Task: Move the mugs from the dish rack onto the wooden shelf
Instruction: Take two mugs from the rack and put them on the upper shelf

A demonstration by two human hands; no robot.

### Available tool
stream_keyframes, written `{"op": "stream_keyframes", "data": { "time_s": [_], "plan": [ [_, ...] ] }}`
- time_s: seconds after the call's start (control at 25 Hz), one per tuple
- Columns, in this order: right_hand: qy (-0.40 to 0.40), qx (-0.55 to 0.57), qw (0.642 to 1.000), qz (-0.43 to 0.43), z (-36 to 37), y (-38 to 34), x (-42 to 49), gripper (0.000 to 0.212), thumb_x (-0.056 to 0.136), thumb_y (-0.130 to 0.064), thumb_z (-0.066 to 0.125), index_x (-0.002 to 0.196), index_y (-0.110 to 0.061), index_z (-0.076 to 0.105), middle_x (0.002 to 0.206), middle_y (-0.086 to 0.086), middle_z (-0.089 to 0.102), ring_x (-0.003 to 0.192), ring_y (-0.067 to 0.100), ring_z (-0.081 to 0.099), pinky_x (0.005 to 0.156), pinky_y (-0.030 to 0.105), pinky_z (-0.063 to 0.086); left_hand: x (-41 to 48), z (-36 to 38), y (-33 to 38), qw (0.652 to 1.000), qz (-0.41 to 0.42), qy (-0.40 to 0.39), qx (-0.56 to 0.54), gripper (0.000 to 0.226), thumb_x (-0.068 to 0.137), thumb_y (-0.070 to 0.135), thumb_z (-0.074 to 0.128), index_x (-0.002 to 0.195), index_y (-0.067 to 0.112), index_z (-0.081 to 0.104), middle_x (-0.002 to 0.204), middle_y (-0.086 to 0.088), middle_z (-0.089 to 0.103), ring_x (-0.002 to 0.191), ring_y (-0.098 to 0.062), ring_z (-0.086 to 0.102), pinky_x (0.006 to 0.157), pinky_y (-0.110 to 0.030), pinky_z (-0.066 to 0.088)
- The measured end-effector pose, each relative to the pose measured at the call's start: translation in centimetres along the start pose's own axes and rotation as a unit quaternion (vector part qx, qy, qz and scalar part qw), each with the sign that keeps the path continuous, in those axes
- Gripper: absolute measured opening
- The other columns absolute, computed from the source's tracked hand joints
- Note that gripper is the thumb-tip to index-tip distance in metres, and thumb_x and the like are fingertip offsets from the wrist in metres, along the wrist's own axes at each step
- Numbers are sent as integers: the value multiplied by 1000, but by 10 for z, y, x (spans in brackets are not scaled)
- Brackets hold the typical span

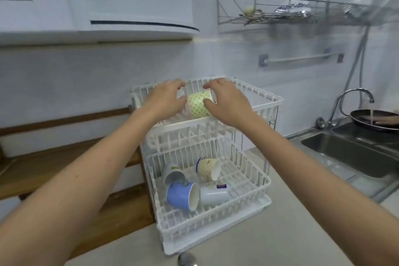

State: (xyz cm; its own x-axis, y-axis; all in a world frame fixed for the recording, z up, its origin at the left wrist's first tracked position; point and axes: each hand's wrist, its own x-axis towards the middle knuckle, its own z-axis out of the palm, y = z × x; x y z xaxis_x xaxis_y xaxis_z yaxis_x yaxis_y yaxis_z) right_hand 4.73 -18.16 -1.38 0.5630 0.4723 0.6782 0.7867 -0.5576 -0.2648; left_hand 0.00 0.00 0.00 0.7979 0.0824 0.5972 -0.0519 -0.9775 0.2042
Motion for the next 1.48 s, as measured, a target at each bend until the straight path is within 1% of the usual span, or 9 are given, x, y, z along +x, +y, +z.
{"op": "stream_keyframes", "data": {
  "time_s": [0.12, 0.24, 0.44, 0.6, 0.8, 0.96, 1.12, 1.28, 1.48],
  "plan": [
    [-139, -67, 988, 6, 11, 32, 33, 57, 87, -37, 56, 138, -18, 39, 143, 8, 42, 130, 28, 38, 101, 47, 39, 35, 17, -12, 982, -55, -122, 136, 66, 89, 42, 55, 147, 22, 31, 151, -12, 38, 135, -31, 40, 107, -44, 39],
    [-276, -56, 959, -10, 24, 56, 64, 80, 80, -46, 67, 144, -16, 29, 147, 12, 37, 131, 32, 38, 104, 47, 37, 56, 32, -23, 941, -87, -230, 231, 81, 82, 52, 60, 148, 20, 25, 155, -11, 30, 139, -32, 35, 110, -47, 35],
    [-389, 13, 920, -37, 37, 83, 96, 98, 68, -42, 80, 144, -23, 22, 142, 4, 42, 124, 29, 45, 103, 45, 40, 78, 45, -37, 920, -113, -262, 270, 103, 76, 46, 69, 152, 26, 3, 157, -11, 25, 135, -33, 39, 103, -44, 42],
    [-380, 65, 922, -29, 47, 87, 96, 95, 60, -39, 84, 136, -24, 29, 125, 3, 49, 110, 28, 52, 93, 44, 47, 83, 58, -42, 911, -115, -256, 302, 121, 68, 51, 78, 151, 30, -7, 148, -13, 38, 120, -33, 53, 92, -40, 50],
    [-290, 93, 952, 1, 46, 81, 84, 96, 53, -47, 83, 134, -24, 37, 120, 7, 55, 100, 26, 54, 79, 36, 50, 79, 57, -48, 909, -119, -220, 334, 113, 68, 49, 76, 150, 24, 2, 138, -16, 43, 113, -37, 56, 85, -42, 51],
    [-232, 93, 968, -7, 25, 74, 79, 92, 52, -47, 83, 131, -24, 43, 124, 6, 55, 97, 21, 49, 77, 30, 41, 62, 38, -58, 947, -162, -150, 234, 109, 68, 51, 77, 145, 18, 8, 130, -22, 48, 109, -43, 55, 77, -40, 42],
    [-189, 108, 976, 1, -10, 46, 76, 84, 50, -54, 79, 124, -29, 49, 115, 3, 60, 94, 21, 56, 65, 29, 44, 31, -14, -68, 976, -214, -49, 0, 99, 71, 54, 74, 142, 23, 12, 115, -10, 54, 93, -31, 59, 66, -34, 47],
    [-153, 128, 980, -24, -42, -14, 76, 85, 46, -62, 74, 122, -28, 56, 109, -3, 60, 92, 16, 58, 60, 20, 41, -19, -79, -73, 936, -213, -2, -281, 75, 77, 39, 75, 132, 28, 25, 116, 7, 49, 102, -12, 57, 54, -26, 58],
    [-159, 159, 973, -61, -56, -96, 66, 74, 48, -61, 73, 115, -34, 59, 98, -13, 61, 84, -3, 56, 60, 21, 42, -93, -135, -107, 912, -207, -25, -354, 68, 73, 34, 74, 130, 30, 37, 115, 12, 59, 104, -8, 61, 61, -23, 59]
  ]
}}
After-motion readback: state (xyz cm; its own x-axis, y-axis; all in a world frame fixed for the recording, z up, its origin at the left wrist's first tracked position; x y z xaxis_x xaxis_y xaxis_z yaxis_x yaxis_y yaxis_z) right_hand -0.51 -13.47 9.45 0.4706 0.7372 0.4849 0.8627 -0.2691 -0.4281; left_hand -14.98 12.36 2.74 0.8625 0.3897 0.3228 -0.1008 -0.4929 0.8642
